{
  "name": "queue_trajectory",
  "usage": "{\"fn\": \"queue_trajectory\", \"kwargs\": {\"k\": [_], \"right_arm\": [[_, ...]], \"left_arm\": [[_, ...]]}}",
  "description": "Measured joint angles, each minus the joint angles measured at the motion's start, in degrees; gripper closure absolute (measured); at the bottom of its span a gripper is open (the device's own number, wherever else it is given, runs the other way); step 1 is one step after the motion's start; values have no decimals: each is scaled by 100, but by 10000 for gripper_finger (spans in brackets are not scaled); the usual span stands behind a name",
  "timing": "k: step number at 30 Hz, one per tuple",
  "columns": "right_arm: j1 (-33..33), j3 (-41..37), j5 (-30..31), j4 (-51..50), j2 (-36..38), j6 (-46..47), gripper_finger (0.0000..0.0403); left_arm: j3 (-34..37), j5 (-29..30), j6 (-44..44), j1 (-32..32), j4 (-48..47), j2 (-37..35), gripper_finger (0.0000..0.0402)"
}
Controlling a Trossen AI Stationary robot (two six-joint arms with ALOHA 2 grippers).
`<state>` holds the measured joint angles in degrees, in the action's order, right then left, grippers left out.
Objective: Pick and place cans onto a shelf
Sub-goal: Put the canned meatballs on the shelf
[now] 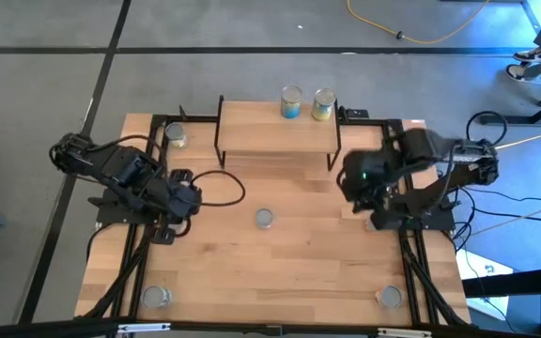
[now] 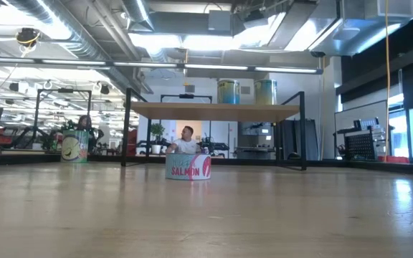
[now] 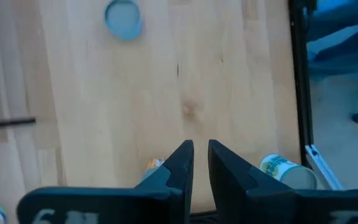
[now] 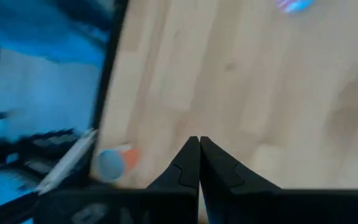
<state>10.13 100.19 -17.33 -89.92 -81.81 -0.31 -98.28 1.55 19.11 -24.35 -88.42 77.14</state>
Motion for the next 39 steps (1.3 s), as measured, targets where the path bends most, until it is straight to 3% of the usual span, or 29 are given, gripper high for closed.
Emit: {"fn": "queue_trajectory", "kwargs": {"k": [9,14,18,26,39], "right_arm": [[1511,-607,-698,15,-1,2237,396],[1853,-959,-718,253,0,2942,395],[1869,-1288,-1074,681,-1,3036,386],[1869,-1736,-1081,1057,-1,3465,378],[1869,-1806,-1005,1394,-4,2767,395]], "left_arm": [[-2,421,-176,-175,39,0,359],[-2,437,-176,-173,41,0,359],[-2,437,-178,-171,41,0,359],[-2,435,-181,-171,41,0,359],[-2,435,-179,-171,41,0,359]]}}
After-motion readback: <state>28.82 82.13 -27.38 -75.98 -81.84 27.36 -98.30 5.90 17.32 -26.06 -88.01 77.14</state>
